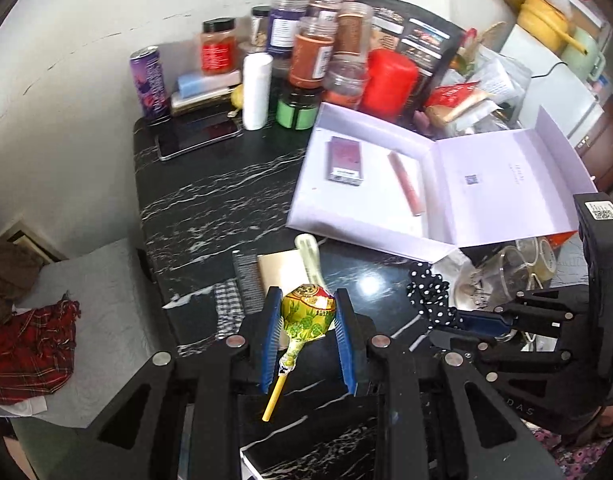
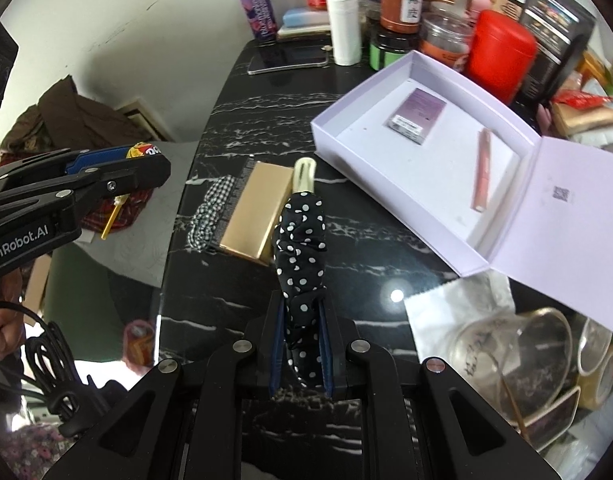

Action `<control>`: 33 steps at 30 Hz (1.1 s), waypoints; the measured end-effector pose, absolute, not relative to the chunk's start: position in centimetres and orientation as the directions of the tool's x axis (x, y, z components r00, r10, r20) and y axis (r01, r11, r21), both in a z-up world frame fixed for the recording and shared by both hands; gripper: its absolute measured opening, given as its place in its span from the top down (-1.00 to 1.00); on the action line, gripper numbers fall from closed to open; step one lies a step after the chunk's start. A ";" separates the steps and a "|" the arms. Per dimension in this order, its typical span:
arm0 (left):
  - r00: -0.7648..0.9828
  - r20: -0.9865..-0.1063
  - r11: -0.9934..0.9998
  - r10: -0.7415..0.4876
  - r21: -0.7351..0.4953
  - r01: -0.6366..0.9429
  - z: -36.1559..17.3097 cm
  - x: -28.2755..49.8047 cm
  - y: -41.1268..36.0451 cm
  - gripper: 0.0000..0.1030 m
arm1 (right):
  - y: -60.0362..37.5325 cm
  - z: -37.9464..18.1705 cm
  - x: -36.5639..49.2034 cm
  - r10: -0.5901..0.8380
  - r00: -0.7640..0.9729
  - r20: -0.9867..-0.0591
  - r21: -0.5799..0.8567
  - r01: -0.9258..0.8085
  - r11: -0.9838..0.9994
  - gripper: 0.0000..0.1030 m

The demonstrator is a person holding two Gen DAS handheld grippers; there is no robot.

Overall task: Organize rigid objects
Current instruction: 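Lift the lollipop and polka-dot scrunchie and carry both over the gift box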

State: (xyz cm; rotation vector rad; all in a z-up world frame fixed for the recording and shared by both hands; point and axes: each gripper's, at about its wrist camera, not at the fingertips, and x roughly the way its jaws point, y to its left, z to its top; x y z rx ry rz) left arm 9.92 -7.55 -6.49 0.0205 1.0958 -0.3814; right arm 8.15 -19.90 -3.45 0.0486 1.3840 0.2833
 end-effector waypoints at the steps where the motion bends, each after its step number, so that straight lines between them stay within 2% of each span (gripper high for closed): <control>1: 0.397 -0.869 0.934 -0.294 -0.171 0.315 -6.5 9.9 -7.9 0.50 | -20.2 -3.3 8.0 0.225 0.159 -0.961 0.199 -0.165 0.966 0.69; 16: 0.401 -0.848 0.913 -0.346 -0.205 0.354 -5.0 10.7 -12.0 0.50 | -24.4 -1.3 7.7 0.184 0.219 -0.958 0.175 -0.057 0.983 0.69; 33: 0.456 -0.817 0.904 -0.353 -0.173 0.390 -1.9 13.7 -14.1 0.50 | -26.3 1.7 10.0 0.174 0.305 -0.936 0.170 -0.041 0.985 0.69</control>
